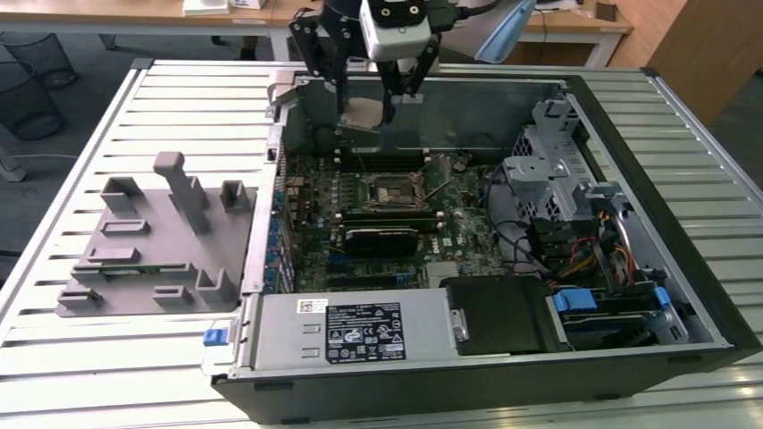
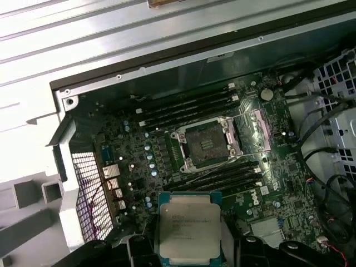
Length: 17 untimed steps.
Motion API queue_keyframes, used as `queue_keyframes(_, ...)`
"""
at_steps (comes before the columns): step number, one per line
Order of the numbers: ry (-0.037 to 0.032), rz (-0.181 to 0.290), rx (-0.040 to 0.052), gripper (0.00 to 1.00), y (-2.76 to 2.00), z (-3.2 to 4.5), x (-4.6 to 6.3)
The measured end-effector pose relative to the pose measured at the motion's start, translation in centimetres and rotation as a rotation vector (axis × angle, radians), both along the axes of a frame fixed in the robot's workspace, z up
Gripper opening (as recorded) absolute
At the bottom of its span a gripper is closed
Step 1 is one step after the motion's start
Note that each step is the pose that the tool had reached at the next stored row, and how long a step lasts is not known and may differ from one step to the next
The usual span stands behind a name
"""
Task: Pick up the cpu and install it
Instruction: 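Place the cpu into insertion slot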
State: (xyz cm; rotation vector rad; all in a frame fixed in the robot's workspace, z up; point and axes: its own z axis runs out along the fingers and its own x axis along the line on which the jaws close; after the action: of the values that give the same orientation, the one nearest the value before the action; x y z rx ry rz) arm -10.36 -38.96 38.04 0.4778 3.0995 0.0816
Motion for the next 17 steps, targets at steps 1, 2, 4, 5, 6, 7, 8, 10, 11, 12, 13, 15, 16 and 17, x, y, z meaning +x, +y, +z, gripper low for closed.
queue_keyframes(1,-0.0006,-0.013,-0.0001,0.53,0.00,-0.02,0.00)
queue_keyframes(2,-0.0013,-0.028,0.0000,0.53,0.00,-0.05,0.00)
queue_keyframes(4,-0.0026,-0.055,0.0000,0.53,0.01,-0.11,0.00)
queue_keyframes(5,-0.0031,-0.068,0.0000,0.53,0.00,-0.13,0.00)
queue_keyframes(6,-0.0038,-0.080,0.0000,0.53,0.00,-0.16,0.00)
queue_keyframes(7,-0.0044,-0.091,0.0001,0.53,0.01,-0.18,0.00)
queue_keyframes(8,-0.0049,-0.103,-0.0001,0.53,0.01,-0.20,0.00)
queue_keyframes(10,-0.0061,-0.129,0.0000,0.53,0.01,-0.25,0.00)
queue_keyframes(11,-0.0065,-0.141,-0.0001,0.53,0.02,-0.26,0.00)
queue_keyframes(12,-0.0068,-0.152,0.0000,0.53,0.03,-0.28,0.00)
queue_keyframes(13,-0.0071,-0.163,0.0000,0.53,0.04,-0.29,0.00)
queue_keyframes(15,-0.0075,-0.185,-0.0001,0.53,0.07,-0.31,0.00)
queue_keyframes(16,-0.0078,-0.196,-0.0001,0.53,0.09,-0.33,0.00)
queue_keyframes(17,-0.0081,-0.208,0.0000,0.53,0.10,-0.34,0.00)
